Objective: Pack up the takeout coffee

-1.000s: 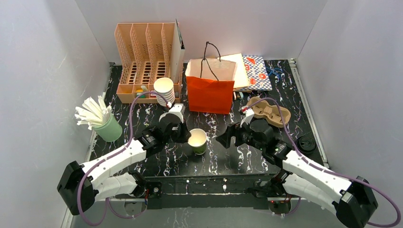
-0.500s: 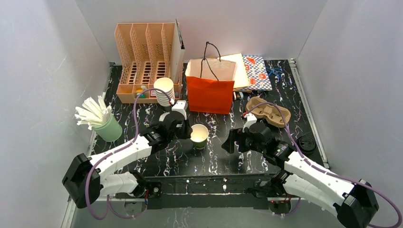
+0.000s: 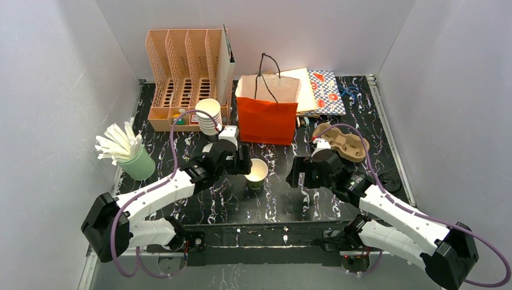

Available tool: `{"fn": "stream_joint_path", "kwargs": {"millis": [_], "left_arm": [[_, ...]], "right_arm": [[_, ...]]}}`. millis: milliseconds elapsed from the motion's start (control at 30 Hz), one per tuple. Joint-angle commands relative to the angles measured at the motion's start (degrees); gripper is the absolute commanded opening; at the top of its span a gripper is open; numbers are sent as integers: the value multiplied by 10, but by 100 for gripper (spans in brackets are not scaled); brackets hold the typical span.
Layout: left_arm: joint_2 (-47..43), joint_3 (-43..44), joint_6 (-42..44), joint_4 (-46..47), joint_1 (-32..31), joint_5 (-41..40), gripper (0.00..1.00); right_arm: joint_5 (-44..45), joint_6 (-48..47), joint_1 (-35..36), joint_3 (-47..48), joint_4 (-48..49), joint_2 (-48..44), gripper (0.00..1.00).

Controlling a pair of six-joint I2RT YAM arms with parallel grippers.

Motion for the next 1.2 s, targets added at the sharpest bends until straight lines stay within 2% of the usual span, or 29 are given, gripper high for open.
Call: {"fn": "stream_joint_path", "kwargs": {"millis": [0,33,67,267,367,500,700,1167], "left_arm": [[-50,46,-2,-89,-2,-78,87],[-61,52,-4,-115,-3,-98,96],[-70,58,-11,-146,-2,-120,98],[-93,47,-68,-279,2,-226,98],[-70,38,-83,-313,23,-237,98],[-55,35,-66,-306,62,-212,98],[-46,11,-68,-259,179,-118,98],[28,-10,-105,-212,192,-133,98]], "right_arm": [[7,8,-2,26,-10,-17,98],[28,23,-2,34,-28,-16,98],[46,34,-2,44,-44,-13,98],[58,50,-2,95,-97,21,98],[49,44,-2,103,-98,30,98],[30,32,-2,97,-79,22,98],[8,11,-2,92,-54,-9,98],[-11,-16,-2,96,-42,-14,98]]}}
